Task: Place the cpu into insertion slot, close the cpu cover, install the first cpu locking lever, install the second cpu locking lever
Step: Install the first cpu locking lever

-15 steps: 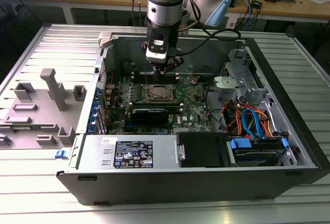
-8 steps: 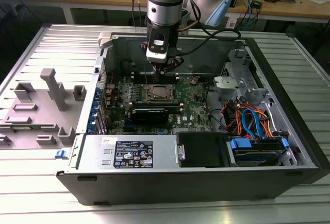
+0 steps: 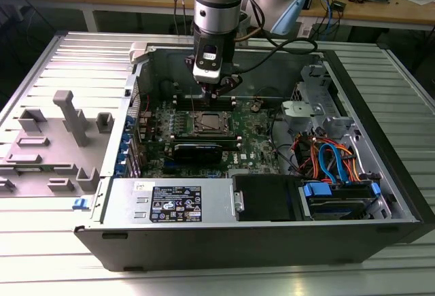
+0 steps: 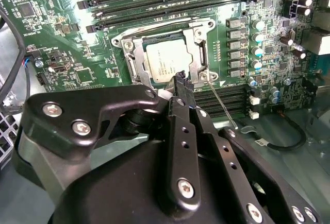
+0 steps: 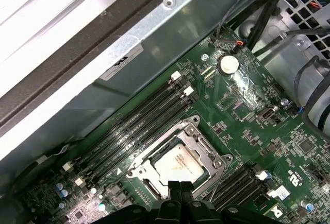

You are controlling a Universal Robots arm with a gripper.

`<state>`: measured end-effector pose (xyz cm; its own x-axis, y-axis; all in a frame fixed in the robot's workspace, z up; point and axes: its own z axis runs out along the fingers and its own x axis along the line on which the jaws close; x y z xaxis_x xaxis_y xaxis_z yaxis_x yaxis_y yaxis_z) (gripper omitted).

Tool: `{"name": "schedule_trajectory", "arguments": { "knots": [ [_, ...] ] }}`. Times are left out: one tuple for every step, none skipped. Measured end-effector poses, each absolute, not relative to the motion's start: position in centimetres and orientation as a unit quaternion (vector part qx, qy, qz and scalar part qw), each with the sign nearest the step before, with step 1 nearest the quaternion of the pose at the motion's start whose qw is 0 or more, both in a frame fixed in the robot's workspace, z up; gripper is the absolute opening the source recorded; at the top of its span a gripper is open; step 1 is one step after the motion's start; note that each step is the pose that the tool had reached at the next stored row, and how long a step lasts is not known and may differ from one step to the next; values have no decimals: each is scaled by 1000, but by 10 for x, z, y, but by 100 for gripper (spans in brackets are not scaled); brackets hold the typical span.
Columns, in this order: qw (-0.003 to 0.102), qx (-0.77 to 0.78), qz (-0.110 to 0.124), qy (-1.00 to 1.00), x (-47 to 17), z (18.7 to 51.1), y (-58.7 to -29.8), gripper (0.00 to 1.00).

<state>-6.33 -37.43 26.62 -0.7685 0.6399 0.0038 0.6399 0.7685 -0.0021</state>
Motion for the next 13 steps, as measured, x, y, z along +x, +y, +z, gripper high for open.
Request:
{"name": "schedule_trajectory", "arguments": {
  "knots": [
    [2, -340, 0, -940, -63, 266, -374, 11],
    [2, -339, 0, -941, -63, 266, -374, 11],
    [2, -338, 0, -941, -63, 266, -374, 11],
    [2, -337, 0, -942, -63, 266, -374, 11],
    [2, -333, 0, -943, -63, 266, -374, 11],
    [2, -327, 0, -945, -63, 266, -374, 11],
    [2, -310, 0, -951, -63, 266, -374, 11],
    [2, -301, 0, -954, -63, 266, -374, 11],
    [2, -293, 0, -956, -63, 266, -374, 11],
    [2, -282, 1, -959, -63, 266, -374, 11],
    [2, -273, 0, -962, -63, 266, -374, 11],
    [2, -256, 1, -967, -63, 266, -374, 11],
    [2, -239, 1, -971, -63, 266, -374, 11]
  ]
}}
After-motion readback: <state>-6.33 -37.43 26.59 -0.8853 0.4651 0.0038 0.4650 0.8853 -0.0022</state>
